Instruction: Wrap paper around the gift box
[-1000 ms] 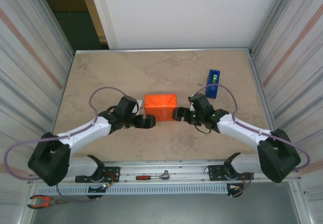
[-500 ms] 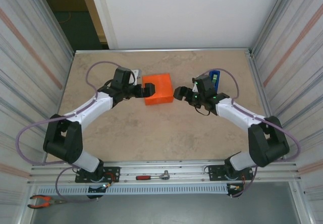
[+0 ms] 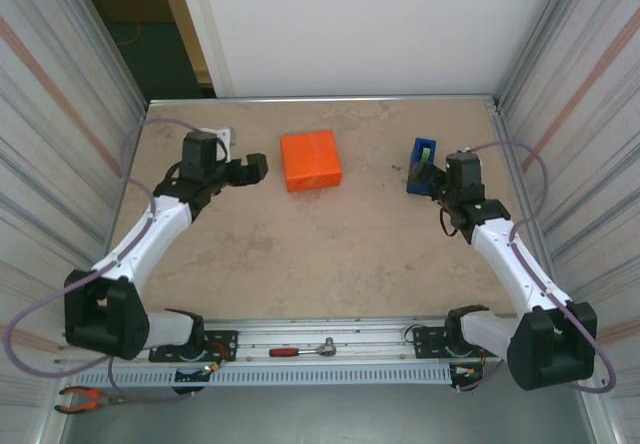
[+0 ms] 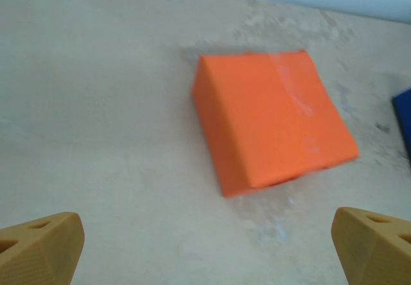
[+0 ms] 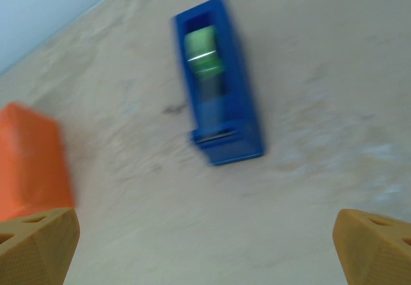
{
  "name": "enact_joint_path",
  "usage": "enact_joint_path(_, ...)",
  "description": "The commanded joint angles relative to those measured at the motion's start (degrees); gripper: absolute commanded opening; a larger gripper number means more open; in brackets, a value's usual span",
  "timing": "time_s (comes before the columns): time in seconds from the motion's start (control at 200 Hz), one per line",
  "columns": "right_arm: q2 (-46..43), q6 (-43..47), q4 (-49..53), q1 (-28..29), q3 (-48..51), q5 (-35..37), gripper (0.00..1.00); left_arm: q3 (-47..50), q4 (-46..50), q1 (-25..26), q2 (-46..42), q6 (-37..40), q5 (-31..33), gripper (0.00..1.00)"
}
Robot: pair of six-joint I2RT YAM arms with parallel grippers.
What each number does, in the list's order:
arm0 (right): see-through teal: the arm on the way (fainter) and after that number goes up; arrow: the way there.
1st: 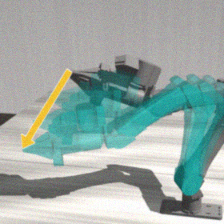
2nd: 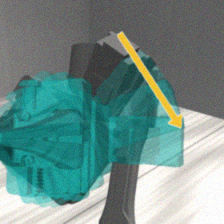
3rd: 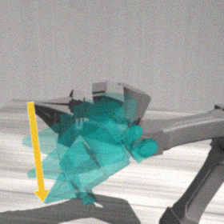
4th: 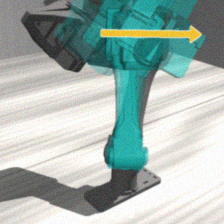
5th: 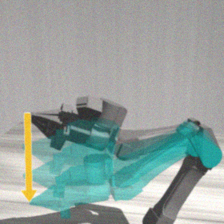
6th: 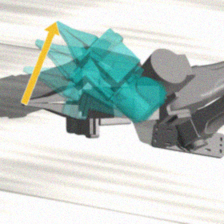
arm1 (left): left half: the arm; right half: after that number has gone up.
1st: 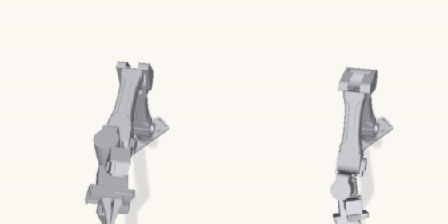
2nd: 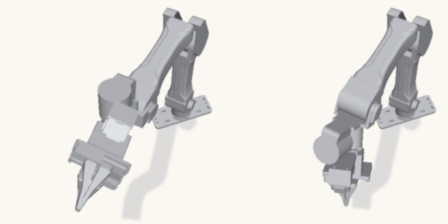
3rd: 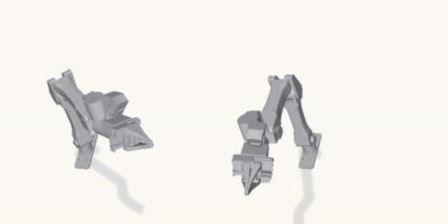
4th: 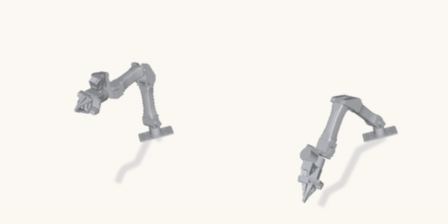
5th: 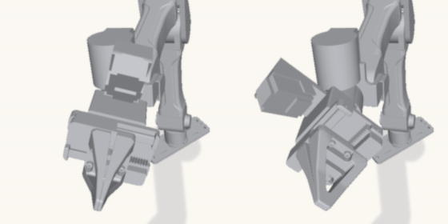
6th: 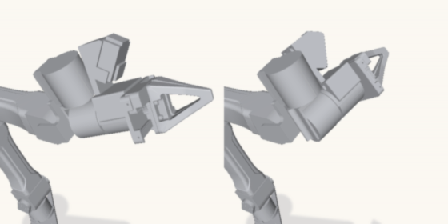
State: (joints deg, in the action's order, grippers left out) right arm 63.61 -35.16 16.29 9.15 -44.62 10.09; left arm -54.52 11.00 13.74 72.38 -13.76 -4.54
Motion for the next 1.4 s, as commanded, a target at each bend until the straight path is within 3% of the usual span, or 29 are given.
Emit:
enact_joint_path(0.0, -0.4, 8.0, -3.5, -1.4, 4.0, 13.0, 0.99, 6.7, -8.8, -1.3, -6.3, 10.0, 10.9, 0.99)
enact_joint_path(0.145, 0.2, 11.4, -7.6, -3.8, 7.2, 17.1, 0.99, 18.0, -19.3, -5.7, -12.3, 15.8, 16.9, 0.99)
enact_joint_path(0.301, 1.9, 14.0, -14.9, -5.0, 12.1, 16.4, 0.99, 27.4, -27.8, -11.5, -12.2, 14.1, 13.3, 0.99)
enact_joint_path(0.551, 8.6, 19.3, -30.2, -5.1, 18.3, 13.3, 0.99, 33.9, -47.7, -12.0, 0.8, 16.1, 10.3, 0.99)
enact_joint_path(0.611, 8.6, 21.1, -35.5, -5.2, 20.0, 11.9, 0.99, 32.6, -47.3, -12.2, 2.5, 16.9, 9.4, 0.99)
enact_joint_path(0.727, 9.1, 23.9, -48.7, -5.8, 24.0, 8.1, 0.99, 32.9, -54.2, -12.5, 8.0, 17.4, 4.2, 0.99)
enact_joint_path(0.847, 11.8, 24.2, -50.3, -9.0, 22.7, 0.0, 0.99, 35.8, -67.1, -11.3, 14.9, 20.1, 2.5, 0.99)
enact_joint_path(0.922, 14.0, 24.7, -47.9, -10.0, 20.1, -3.3, 0.99, 31.8, -56.9, -11.3, 13.5, 19.6, 2.8, 0.99)
enact_joint_path(0.977, 15.2, 26.1, -46.9, -10.1, 18.8, -5.5, 0.99, 31.2, -59.1, -12.4, 15.4, 18.8, 1.9, 0.99)
enact_joint_path(1.032, 16.0, 27.3, -46.7, -10.1, 18.0, -6.6, 0.99, 30.1, -54.5, -13.3, 14.2, 18.1, 0.3, 0.99)
enact_joint_path(1.142, 16.4, 29.2, -51.4, -10.2, 19.3, -5.2, 0.99, 30.1, -54.6, -13.4, 14.6, 17.9, 0.4, 0.99)
enact_joint_path(1.258, 27.4, 29.2, -82.5, -10.4, 29.1, -1.6, 0.98, 29.8, -54.6, -13.4, 14.8, 17.8, 0.2, 0.99)
enact_joint_path(1.323, 22.2, 27.7, -66.2, -10.1, 25.8, -0.6, 0.98, 29.7, -54.7, -13.5, 15.0, 17.7, 0.2, 0.99)
enact_joint_path(1.373, 26.2, 28.2, -72.0, -10.3, 24.7, 0.4, 0.98, 29.4, -54.3, -13.7, 15.2, 17.6, -0.1, 0.99)
enact_joint_path(1.398, 26.5, 28.1, -69.3, -10.3, 23.4, 1.3, 0.98, 29.3, -54.3, -13.7, 15.2, 17.6, -0.1, 0.99)
